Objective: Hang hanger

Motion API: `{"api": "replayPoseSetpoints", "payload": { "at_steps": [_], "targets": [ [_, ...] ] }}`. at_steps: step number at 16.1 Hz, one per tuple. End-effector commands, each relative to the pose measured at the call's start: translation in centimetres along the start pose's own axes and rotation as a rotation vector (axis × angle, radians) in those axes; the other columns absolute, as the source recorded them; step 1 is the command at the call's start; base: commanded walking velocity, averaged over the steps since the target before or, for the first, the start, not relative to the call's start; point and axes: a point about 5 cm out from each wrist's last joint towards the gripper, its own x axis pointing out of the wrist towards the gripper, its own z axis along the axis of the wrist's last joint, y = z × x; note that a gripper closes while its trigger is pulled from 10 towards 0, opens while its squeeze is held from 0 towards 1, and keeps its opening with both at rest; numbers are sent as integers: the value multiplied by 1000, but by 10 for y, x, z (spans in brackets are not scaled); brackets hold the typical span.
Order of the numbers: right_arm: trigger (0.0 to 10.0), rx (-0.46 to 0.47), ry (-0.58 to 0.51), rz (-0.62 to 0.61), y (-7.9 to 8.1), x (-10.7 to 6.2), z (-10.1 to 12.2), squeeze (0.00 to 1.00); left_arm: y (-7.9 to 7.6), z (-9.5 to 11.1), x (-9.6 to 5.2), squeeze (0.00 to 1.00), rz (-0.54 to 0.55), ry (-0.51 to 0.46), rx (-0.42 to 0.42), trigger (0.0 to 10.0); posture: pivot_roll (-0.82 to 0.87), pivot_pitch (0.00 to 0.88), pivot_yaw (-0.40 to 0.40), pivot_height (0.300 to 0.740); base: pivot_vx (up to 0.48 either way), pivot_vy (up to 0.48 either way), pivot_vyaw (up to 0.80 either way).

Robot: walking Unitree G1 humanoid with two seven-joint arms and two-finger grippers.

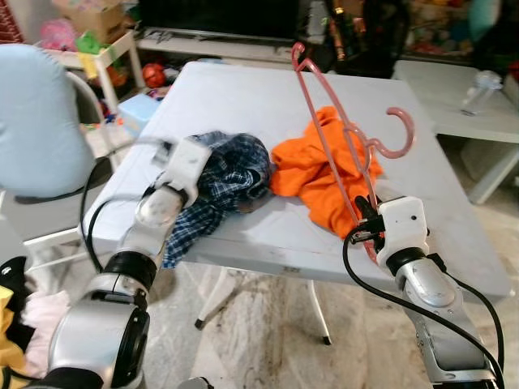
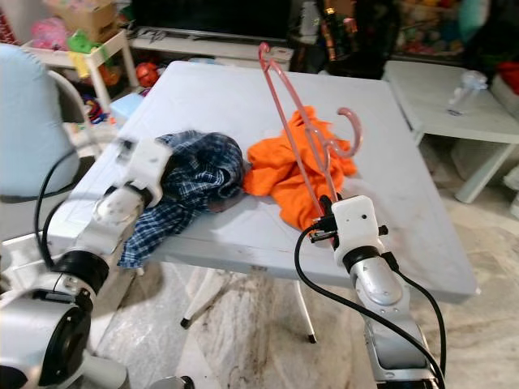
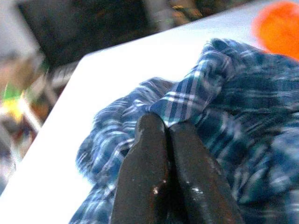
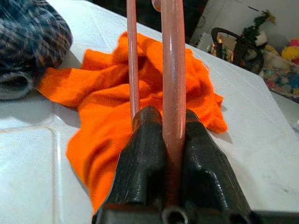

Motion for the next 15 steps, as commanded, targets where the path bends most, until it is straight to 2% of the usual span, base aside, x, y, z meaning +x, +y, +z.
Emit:
{"api": "replayPoseSetpoints", "payload": {
  "at_steps": [1,3,4,5,6,7,8,9,10,13,14,15],
  "targets": [
    [10000,10,23,39,6,0,-3,0,9,15,4,1000,52,-45,-119,10000,55,50,-38,740,0,0,0],
    [10000,6,17,68,11,1,-2,0,19,16,1,1000,81,-36,-301,10000,59,48,-37,740,0,0,0],
    [10000,4,18,72,11,1,-2,0,22,20,-2,1000,73,-50,-319,10000,65,49,-32,740,0,0,0],
    [10000,3,20,73,11,1,-3,0,24,24,-6,1000,68,-62,-312,10000,72,50,-25,740,0,0,0],
    [10000,4,28,68,9,0,-6,0,27,45,-20,1000,66,-194,-240,10000,75,53,-15,740,0,0,0],
    [10000,6,30,60,9,-2,-7,0,21,63,-38,1000,63,-303,-176,10000,79,54,-12,740,0,0,0],
    [10000,6,31,59,9,-2,-7,0,19,63,-41,1000,60,-304,-178,10000,79,54,-12,740,0,0,0],
    [10000,10,34,56,10,-3,-8,0,8,58,-53,1000,69,-265,-245,10000,85,58,-11,740,0,0,0],
    [10000,15,37,67,14,-4,-8,0,-5,44,-74,1000,86,-209,-272,10000,90,62,-16,740,0,0,0],
    [10000,14,38,77,14,-4,-9,0,-12,27,-105,1000,184,-133,-249,10000,100,71,-26,740,0,0,0],
    [10000,12,41,79,13,-4,-10,0,-12,18,-114,1000,258,-66,-319,10000,104,74,-30,740,0,0,0],
    [10000,12,45,80,13,-3,-11,0,-14,13,-123,1000,302,-15,-341,10000,106,75,-34,740,0,0,0]
  ]
}}
